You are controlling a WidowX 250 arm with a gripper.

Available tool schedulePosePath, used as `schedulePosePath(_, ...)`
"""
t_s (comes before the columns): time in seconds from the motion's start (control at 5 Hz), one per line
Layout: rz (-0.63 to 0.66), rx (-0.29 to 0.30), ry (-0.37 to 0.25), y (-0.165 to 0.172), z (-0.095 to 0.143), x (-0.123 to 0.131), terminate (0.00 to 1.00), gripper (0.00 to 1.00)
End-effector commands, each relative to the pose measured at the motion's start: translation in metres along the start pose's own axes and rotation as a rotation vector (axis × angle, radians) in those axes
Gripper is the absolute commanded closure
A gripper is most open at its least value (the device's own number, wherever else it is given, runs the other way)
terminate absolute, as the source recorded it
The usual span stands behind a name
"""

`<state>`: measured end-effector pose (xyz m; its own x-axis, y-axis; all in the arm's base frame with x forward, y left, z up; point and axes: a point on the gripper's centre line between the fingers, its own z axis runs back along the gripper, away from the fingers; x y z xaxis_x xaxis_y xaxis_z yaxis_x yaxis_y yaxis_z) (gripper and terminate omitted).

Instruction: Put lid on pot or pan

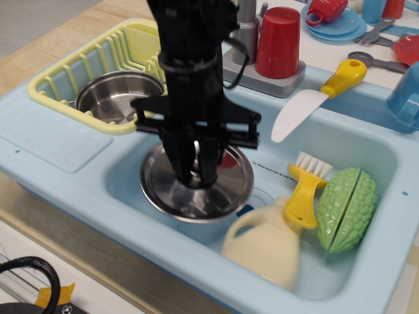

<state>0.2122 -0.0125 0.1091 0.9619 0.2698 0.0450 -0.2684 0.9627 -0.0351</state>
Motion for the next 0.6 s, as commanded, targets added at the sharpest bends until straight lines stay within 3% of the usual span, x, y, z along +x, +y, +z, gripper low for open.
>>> schedulePosePath(0.0,-0.029,0.007,-0.119,0.007,0.027,0.02,0.0,1.0)
schedulePosePath(0.4,-0.034,0.032,-0.221,0.044,0.043,0.042,0.0,1.0)
